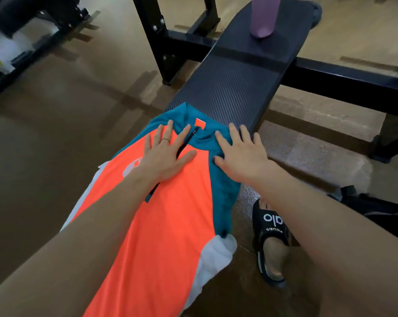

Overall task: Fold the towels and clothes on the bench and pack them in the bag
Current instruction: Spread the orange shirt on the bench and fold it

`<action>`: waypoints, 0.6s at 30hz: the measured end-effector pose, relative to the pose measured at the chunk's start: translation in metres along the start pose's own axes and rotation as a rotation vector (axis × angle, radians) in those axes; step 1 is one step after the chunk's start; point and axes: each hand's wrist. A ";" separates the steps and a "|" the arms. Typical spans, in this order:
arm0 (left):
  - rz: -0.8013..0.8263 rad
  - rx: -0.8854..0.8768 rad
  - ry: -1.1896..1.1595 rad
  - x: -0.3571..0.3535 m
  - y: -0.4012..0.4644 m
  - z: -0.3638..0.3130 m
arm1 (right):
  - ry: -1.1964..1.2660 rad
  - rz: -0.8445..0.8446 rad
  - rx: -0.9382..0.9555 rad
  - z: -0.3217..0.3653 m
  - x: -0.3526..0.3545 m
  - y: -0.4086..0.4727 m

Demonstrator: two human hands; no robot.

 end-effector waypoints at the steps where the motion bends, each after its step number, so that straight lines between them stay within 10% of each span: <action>1: 0.006 0.006 -0.014 0.001 0.004 -0.002 | 0.014 -0.019 -0.019 -0.007 0.001 0.004; 12: -0.034 -0.023 0.001 -0.011 -0.053 -0.050 | 1.041 0.245 -0.200 -0.041 0.010 -0.014; 18: -0.071 -0.183 0.036 -0.054 -0.131 -0.099 | 1.064 0.461 -0.162 -0.050 -0.005 -0.027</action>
Point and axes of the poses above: each hand's wrist, its own y-axis towards the middle knuckle, its own x-axis out of the back of the hand, z = x × y, and after that the axes turned 5 degrees about z, right-handed
